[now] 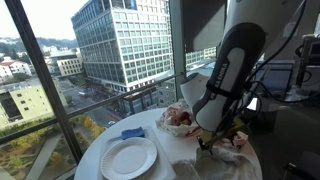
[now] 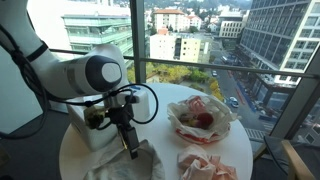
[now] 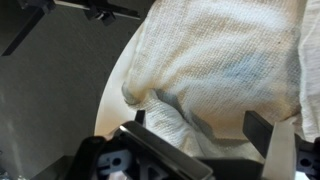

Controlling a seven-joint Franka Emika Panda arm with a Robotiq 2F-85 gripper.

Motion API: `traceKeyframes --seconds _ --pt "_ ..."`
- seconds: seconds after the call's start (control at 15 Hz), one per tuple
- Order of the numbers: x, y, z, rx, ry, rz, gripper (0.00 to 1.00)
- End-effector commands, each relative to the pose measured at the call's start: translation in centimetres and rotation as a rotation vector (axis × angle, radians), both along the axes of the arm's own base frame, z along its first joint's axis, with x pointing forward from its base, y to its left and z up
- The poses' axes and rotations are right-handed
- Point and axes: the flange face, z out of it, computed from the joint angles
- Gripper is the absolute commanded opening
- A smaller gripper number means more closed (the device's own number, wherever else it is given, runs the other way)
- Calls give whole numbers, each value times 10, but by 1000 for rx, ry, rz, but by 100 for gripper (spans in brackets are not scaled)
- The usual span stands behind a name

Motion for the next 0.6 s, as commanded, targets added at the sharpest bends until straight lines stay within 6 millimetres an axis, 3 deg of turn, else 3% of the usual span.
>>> traceKeyframes --seconds 0.0,0.13,0.2,0.53 --pt "-4 10 42 133 -82 -5 100" --pt "-7 15 48 178 -91 -10 100" --pt "3 12 37 127 -59 0 100" --pt "-2 13 44 166 -70 -7 100"
